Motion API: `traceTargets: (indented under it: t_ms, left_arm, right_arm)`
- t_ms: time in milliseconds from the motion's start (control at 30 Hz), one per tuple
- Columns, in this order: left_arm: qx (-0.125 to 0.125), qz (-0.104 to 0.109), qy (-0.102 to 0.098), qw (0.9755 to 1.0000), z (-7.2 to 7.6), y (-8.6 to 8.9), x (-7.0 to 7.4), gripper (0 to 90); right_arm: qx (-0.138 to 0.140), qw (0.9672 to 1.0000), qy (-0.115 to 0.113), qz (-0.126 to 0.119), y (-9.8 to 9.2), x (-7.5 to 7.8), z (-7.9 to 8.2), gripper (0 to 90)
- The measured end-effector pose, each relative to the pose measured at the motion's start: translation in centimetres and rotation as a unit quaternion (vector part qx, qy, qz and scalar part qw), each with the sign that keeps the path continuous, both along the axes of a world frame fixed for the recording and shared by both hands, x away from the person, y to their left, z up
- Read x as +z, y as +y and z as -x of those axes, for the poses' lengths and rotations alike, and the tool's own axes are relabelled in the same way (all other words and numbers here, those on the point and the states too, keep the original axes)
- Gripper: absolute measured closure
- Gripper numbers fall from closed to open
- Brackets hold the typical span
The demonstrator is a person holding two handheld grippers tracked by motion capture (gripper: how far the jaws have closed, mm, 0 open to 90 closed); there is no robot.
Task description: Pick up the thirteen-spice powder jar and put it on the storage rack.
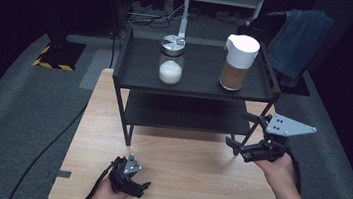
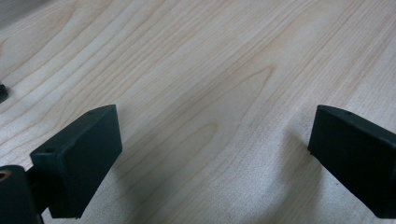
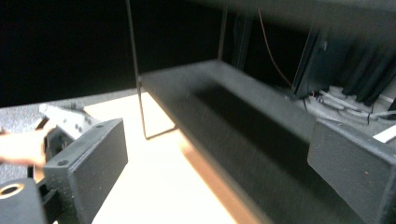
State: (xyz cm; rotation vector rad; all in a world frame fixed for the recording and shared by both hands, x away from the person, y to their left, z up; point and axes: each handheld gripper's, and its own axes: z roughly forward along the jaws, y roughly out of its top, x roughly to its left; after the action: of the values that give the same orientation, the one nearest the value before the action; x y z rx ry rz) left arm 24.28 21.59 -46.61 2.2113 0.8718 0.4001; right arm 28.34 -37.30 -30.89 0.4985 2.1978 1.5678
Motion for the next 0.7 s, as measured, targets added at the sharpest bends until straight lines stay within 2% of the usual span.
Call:
traceTargets:
  t_ms: [167,500,700]
  left_arm:
    - [0.001,0.0,0.0,1.0,0.0,0.0,0.0,2.8]
    - [0.002,0.0,0.0,1.0,0.1,0.0,0.0,2.8]
    - [0.002,0.0,0.0,1.0,0.1,0.0,0.0,2.8]
  right_arm:
    - [-0.005,0.9996,0.016,0.02,-0.1,-2.4,0.2,4.4]
    - [-0.005,0.9977,0.034,0.058,0.0,-6.3,0.6,4.1]
    - [-0.003,0.9964,0.049,0.07,0.0,-8.7,0.6,4.1]
